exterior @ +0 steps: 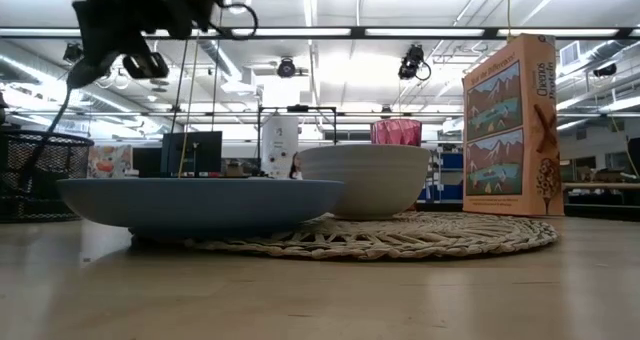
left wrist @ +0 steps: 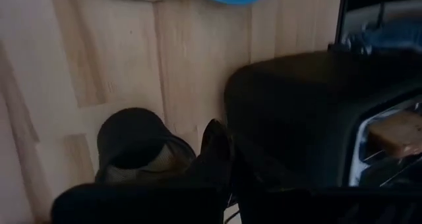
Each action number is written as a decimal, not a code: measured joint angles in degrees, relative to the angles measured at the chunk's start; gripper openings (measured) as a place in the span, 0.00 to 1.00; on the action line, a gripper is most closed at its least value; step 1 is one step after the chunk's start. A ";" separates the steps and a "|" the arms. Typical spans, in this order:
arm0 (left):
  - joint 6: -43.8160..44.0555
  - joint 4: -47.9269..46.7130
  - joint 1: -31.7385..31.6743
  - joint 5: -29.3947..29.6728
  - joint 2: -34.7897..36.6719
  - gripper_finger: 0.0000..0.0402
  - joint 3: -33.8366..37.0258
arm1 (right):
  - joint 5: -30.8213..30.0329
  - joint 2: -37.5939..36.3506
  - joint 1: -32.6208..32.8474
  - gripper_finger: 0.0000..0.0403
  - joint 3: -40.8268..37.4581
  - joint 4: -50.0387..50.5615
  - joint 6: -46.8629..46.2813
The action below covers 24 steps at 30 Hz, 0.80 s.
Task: Arrange a breakfast setting
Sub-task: Put the spoon on the right side of the white bowl
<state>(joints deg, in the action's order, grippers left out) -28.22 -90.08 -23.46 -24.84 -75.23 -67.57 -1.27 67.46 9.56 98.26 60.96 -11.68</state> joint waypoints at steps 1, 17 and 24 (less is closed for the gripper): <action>1.18 -0.03 0.00 0.01 1.08 0.04 -0.35 | -1.27 0.02 0.00 0.33 0.00 -0.10 0.45; 12.89 1.41 2.66 -0.18 9.11 0.04 -32.36 | -5.05 2.82 -2.79 0.48 -5.27 -16.33 1.19; 4.07 21.19 10.62 -0.30 9.73 0.04 -38.24 | 3.44 2.85 -5.79 0.58 -15.03 -32.90 -6.50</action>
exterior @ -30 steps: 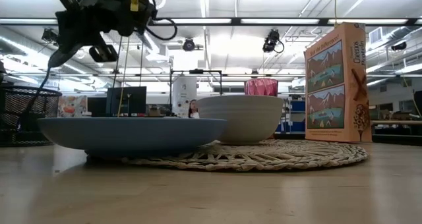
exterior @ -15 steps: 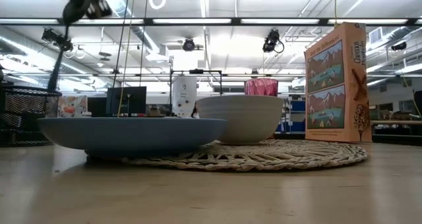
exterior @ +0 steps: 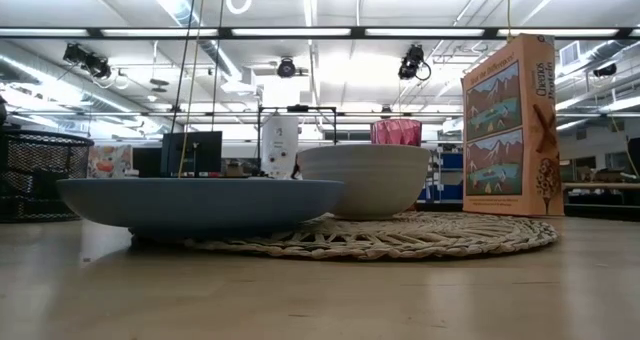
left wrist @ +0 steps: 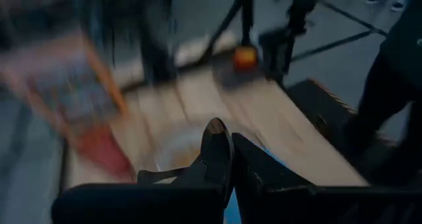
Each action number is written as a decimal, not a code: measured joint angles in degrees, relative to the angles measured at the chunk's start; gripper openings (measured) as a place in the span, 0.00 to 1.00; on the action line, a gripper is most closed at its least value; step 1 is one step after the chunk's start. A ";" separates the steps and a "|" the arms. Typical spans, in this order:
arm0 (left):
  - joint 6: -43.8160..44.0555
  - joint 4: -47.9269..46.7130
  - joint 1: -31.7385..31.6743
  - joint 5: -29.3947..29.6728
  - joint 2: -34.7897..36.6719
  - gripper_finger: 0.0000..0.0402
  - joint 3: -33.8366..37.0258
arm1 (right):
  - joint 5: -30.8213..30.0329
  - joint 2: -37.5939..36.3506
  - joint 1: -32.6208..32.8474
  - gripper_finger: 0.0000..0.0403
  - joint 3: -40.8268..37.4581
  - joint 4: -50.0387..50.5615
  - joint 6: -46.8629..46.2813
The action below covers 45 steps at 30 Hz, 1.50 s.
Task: Arrange a breakfast setting
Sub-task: Put the spoon on the right side of the white bowl
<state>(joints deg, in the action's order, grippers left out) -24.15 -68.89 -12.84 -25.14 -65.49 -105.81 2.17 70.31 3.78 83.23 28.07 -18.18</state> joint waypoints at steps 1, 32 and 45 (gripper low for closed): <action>-2.50 2.57 1.35 0.00 -0.02 0.04 0.09 | 0.27 0.04 -0.34 0.58 -0.65 -0.34 -0.97; -61.13 20.48 25.08 22.14 -23.07 0.04 5.98 | 23.61 20.99 -3.24 0.47 11.71 9.11 -2.69; -64.79 20.85 25.82 25.11 -25.07 0.04 5.98 | 30.99 24.87 -3.07 0.31 11.71 5.12 -6.28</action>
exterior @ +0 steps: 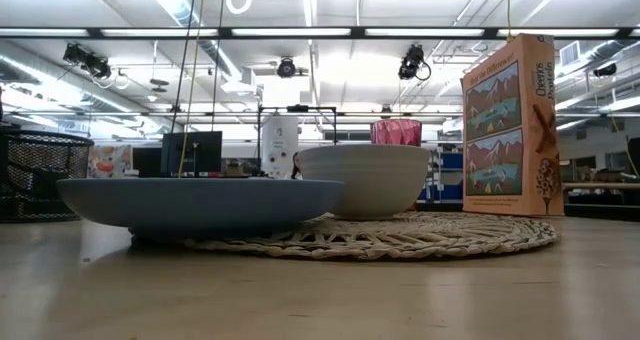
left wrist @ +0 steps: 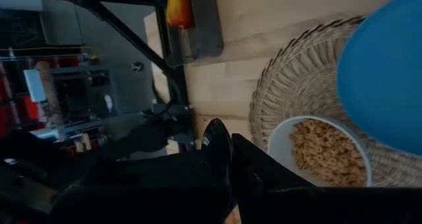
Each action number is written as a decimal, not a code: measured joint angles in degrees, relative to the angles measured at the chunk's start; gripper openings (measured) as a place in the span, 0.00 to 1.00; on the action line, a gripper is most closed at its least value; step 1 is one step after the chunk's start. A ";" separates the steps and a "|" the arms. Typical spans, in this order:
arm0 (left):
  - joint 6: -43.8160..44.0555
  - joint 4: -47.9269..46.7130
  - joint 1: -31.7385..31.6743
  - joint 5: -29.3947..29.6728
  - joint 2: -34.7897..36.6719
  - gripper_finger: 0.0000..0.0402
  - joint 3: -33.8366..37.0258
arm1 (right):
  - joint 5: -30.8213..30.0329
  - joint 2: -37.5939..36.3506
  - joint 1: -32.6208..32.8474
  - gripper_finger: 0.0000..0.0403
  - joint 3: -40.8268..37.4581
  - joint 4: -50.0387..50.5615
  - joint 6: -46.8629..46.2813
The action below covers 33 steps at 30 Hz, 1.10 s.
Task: Arrange a breakfast setting
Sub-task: Put the spoon on the right side of the white bowl
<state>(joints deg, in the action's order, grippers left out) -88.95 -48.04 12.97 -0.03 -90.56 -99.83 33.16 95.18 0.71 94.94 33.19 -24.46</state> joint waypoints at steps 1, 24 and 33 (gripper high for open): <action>-0.24 0.17 0.04 0.14 0.00 0.04 0.00 | 0.16 0.11 0.00 0.29 0.00 -0.03 -0.60; 8.18 -0.38 0.15 0.39 0.05 0.26 -0.02 | 1.96 0.19 -1.25 0.03 0.02 0.31 -9.35; 22.68 -11.62 0.35 6.20 4.94 0.52 -0.11 | -12.36 -3.30 0.80 0.02 0.02 11.72 -16.05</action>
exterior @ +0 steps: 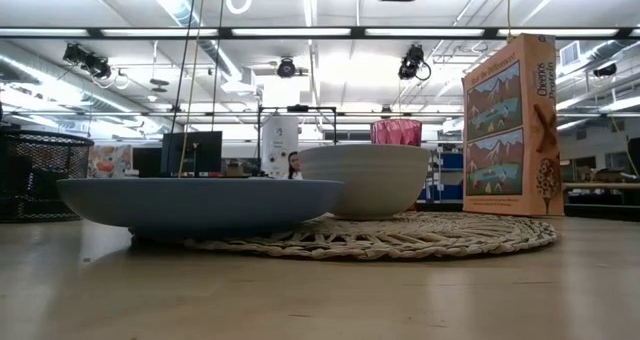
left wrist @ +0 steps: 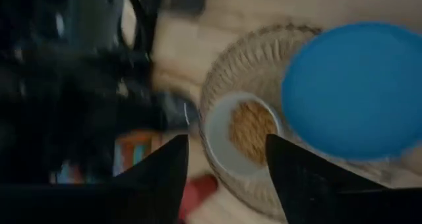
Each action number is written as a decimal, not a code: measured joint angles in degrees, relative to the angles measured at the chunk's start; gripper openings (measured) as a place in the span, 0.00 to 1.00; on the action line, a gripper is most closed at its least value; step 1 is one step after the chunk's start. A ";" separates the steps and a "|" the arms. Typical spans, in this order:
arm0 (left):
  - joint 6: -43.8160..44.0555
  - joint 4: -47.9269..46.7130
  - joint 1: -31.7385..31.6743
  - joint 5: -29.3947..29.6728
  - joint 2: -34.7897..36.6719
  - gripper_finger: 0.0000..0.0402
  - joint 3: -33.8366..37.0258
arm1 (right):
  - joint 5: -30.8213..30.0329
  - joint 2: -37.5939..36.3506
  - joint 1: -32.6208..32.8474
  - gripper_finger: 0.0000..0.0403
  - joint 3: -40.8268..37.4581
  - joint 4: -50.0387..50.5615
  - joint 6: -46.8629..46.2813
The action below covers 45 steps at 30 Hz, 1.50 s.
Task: Arrange a breakfast setting
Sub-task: Put the spoon on the right side of the white bowl
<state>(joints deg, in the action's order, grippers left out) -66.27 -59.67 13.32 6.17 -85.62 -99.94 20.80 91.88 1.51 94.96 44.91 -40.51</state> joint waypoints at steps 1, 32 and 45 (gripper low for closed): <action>1.48 -1.19 -0.02 1.12 0.84 0.53 0.00 | -1.99 -0.39 0.63 0.02 0.00 1.73 -1.34; 64.36 -7.37 -3.84 9.52 20.43 0.50 0.04 | -56.19 -1.23 22.88 0.02 -35.12 11.32 -81.07; 70.58 -1.90 -3.84 9.47 20.01 0.50 0.09 | -63.01 -1.15 15.83 0.02 -53.58 -13.72 -79.50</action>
<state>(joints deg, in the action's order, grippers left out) 4.32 -61.56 9.47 15.64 -65.60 -99.85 -42.21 90.73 17.34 41.37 31.19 -120.01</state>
